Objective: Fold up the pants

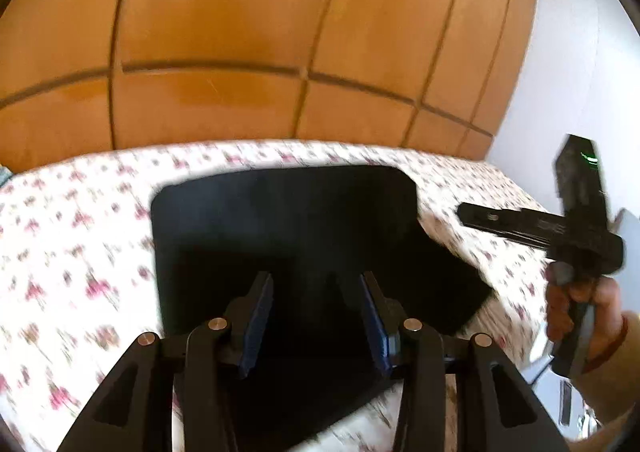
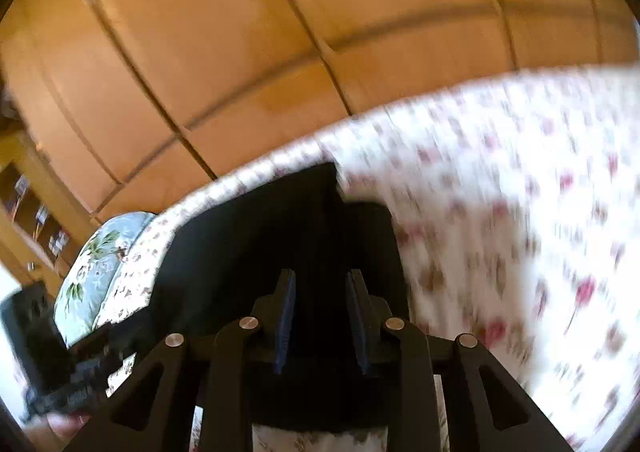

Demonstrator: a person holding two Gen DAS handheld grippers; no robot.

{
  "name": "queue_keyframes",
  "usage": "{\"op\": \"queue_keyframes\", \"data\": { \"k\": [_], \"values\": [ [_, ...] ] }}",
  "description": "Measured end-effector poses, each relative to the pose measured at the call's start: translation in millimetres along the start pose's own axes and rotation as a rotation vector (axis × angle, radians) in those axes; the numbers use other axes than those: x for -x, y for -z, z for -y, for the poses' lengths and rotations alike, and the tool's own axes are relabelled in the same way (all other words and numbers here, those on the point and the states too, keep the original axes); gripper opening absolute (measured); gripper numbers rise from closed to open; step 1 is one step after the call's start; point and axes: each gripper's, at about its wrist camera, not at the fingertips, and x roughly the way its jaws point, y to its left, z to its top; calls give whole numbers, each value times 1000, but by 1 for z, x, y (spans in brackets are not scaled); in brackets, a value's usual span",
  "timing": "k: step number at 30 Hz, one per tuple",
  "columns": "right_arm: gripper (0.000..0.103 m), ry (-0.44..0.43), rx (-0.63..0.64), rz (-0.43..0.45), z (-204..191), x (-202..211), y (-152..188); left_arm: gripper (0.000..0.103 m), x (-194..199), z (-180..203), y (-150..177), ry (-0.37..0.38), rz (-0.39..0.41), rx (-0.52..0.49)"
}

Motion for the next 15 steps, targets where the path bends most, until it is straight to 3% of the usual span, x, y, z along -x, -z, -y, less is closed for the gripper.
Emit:
{"op": "queue_keyframes", "data": {
  "k": [4,7,11,15],
  "values": [
    [28,16,196,-26,-43,-23,-24,45,-32,-11,-26,-78,-79,-13],
    [25,38,303,-98,-65,-58,-29,44,-58,-19,-34,-113,-138,21],
    [23,109,305,-183,-54,-95,-25,45,-81,-16,-36,-167,-156,-20],
    [5,188,231,-204,-20,-116,-19,50,-105,-13,-37,-203,-187,-74]
  ]
}}
